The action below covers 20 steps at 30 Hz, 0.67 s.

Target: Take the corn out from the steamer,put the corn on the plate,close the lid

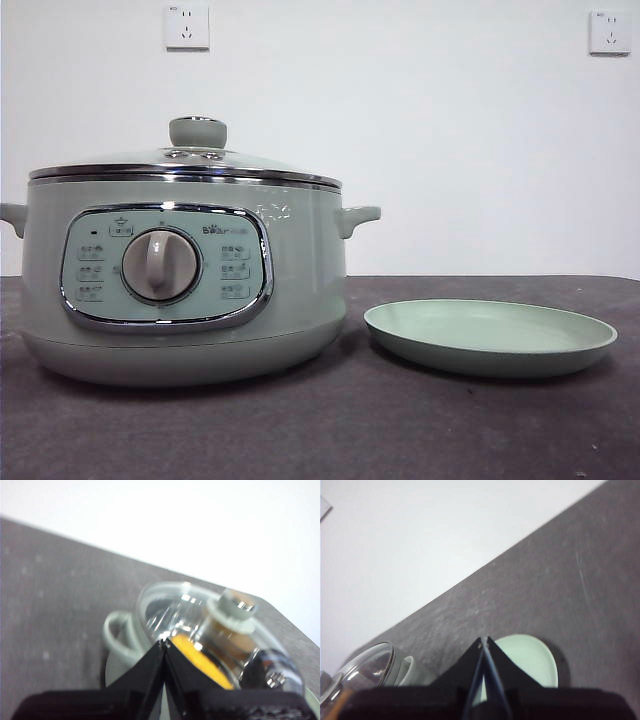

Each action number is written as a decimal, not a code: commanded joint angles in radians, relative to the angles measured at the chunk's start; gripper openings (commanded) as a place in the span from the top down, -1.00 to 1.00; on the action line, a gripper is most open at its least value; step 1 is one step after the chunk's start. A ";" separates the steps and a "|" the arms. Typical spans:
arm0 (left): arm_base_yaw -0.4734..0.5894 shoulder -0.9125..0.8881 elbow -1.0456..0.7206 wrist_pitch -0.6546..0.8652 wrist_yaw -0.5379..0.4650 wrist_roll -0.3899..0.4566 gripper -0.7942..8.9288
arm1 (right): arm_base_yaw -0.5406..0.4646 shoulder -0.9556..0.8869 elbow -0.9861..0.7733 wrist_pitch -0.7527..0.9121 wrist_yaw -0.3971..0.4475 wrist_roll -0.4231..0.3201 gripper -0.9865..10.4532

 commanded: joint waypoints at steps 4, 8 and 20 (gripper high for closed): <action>0.002 0.168 0.207 -0.072 0.000 0.186 0.85 | 0.000 0.179 0.199 -0.058 -0.001 -0.184 0.85; 0.001 0.319 0.363 -0.150 0.011 0.260 0.85 | 0.000 0.319 0.343 -0.117 -0.005 -0.240 0.85; 0.000 0.662 0.649 -0.309 0.232 0.361 0.55 | 0.000 0.650 0.602 -0.283 -0.378 -0.440 0.75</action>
